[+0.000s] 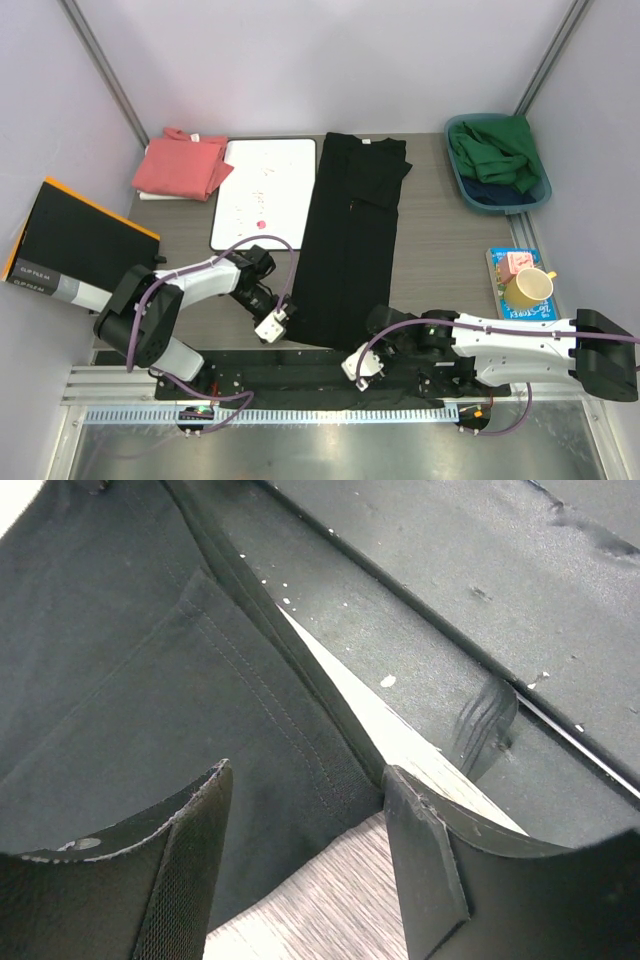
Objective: Fold and stack the t-shirts
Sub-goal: Grab the bottom of the folded rectangular tshirt with both arms
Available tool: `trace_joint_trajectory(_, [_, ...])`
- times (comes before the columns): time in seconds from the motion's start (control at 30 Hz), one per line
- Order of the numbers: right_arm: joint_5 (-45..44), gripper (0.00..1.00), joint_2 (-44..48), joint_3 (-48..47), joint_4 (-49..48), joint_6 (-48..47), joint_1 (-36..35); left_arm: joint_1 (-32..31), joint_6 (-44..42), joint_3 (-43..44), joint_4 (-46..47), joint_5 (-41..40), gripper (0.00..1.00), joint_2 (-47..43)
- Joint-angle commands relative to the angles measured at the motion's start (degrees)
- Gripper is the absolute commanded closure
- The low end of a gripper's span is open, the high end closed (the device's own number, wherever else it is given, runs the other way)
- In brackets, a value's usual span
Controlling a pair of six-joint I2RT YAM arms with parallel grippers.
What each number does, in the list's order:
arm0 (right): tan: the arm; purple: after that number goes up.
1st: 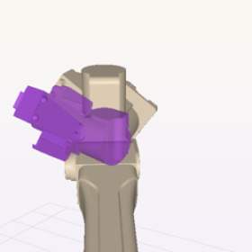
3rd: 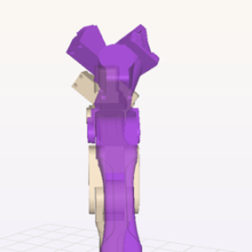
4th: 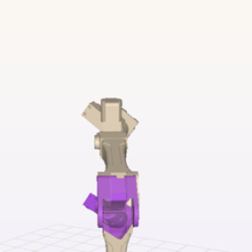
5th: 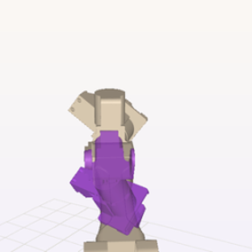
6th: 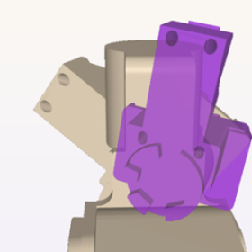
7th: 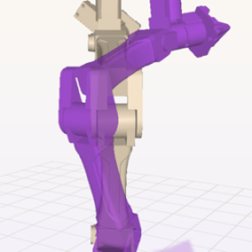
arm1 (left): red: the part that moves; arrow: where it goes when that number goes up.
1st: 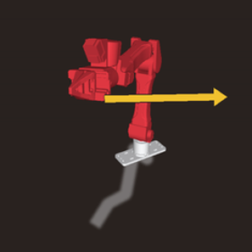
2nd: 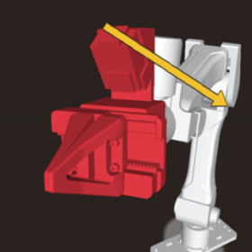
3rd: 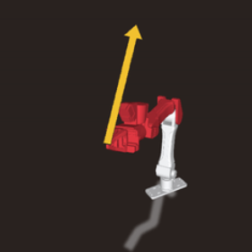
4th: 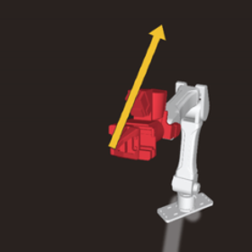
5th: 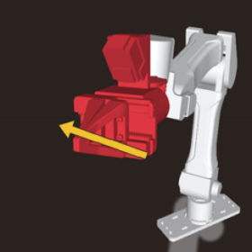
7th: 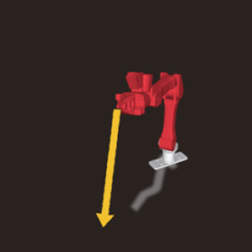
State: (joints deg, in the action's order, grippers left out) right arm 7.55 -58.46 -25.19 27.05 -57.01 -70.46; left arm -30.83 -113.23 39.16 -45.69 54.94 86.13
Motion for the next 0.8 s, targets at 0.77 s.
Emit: trace_joint_trajectory(0.77, [-0.2,0.54,1.2,-0.9,-1.9,1.7,-0.2,2.1,-35.0,-0.9,1.1,0.7,0.45,4.0])
